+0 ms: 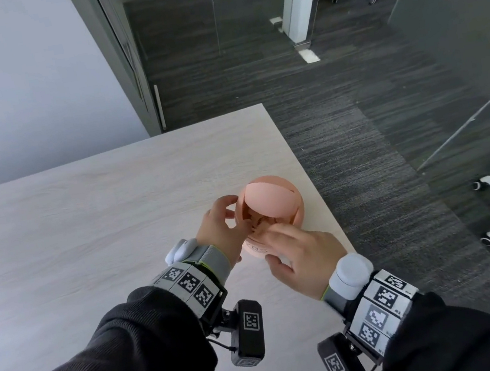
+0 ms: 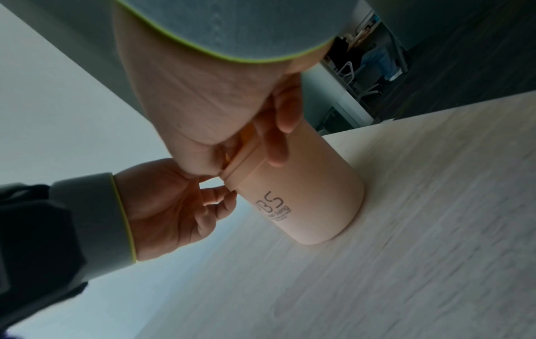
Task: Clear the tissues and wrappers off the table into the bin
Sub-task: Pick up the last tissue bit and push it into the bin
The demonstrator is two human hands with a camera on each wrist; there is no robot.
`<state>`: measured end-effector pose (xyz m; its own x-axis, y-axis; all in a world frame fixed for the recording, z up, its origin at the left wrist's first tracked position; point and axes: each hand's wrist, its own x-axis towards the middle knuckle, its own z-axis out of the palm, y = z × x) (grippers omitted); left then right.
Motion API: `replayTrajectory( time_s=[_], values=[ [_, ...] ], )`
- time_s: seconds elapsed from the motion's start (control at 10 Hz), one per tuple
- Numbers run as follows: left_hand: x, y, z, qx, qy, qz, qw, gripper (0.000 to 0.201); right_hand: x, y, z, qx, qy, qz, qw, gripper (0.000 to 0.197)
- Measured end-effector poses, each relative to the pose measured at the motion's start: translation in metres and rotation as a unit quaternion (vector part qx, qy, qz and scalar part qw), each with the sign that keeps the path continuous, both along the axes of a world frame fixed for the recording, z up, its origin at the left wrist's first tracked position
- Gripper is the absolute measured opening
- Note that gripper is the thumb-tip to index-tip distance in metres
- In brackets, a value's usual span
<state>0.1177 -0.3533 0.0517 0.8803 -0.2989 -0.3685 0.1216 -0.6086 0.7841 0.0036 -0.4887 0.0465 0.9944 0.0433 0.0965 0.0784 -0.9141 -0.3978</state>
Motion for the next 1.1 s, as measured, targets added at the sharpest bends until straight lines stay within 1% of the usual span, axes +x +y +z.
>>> replayTrajectory(
  time_s=[0.1,0.2,0.3,0.4,0.5,0.6,0.7,0.8,0.9,1.0,1.1],
  values=[
    [-0.007,0.004,0.000,-0.005,0.008,-0.003,1.000,0.046,0.007,0.003,0.004,-0.025,0.121,-0.021,0.992,0.035],
    [-0.016,0.011,-0.002,-0.010,0.009,0.001,1.000,0.048,0.005,0.006,0.011,-0.011,0.099,-0.034,0.994,0.029],
    [-0.022,0.020,-0.004,-0.008,0.007,-0.004,1.000,0.049,-0.007,0.005,0.017,0.037,0.013,-0.026,0.999,0.028],
    [-0.022,0.030,-0.006,-0.002,-0.002,-0.007,1.000,0.049,-0.019,-0.003,0.020,0.061,-0.076,-0.033,0.995,0.026],
    [-0.019,0.036,-0.006,0.001,-0.007,-0.008,1.000,0.046,-0.020,-0.014,0.020,0.087,-0.124,-0.078,0.985,0.029],
    [-0.019,0.040,-0.005,-0.010,-0.006,-0.011,1.000,0.048,-0.014,-0.018,0.022,0.085,-0.093,-0.113,0.986,0.040],
    [-0.020,0.043,-0.005,-0.012,-0.001,-0.014,1.000,0.051,-0.006,-0.021,0.019,0.088,-0.018,-0.110,0.990,0.052],
    [-0.024,0.046,-0.003,-0.023,0.001,-0.013,1.000,0.055,-0.002,-0.019,0.015,0.109,0.009,-0.110,0.988,0.055],
    [-0.028,0.049,0.000,-0.029,0.007,-0.007,1.000,0.057,-0.003,-0.016,0.014,0.124,0.018,-0.124,0.984,0.057],
    [-0.030,0.053,0.003,-0.035,0.005,-0.002,0.999,0.055,-0.005,-0.013,0.018,0.124,0.027,-0.119,0.985,0.058],
    [-0.032,0.059,0.009,-0.033,-0.010,0.008,0.999,0.052,-0.006,-0.013,0.026,0.128,0.018,-0.133,0.983,0.056]
  ],
)
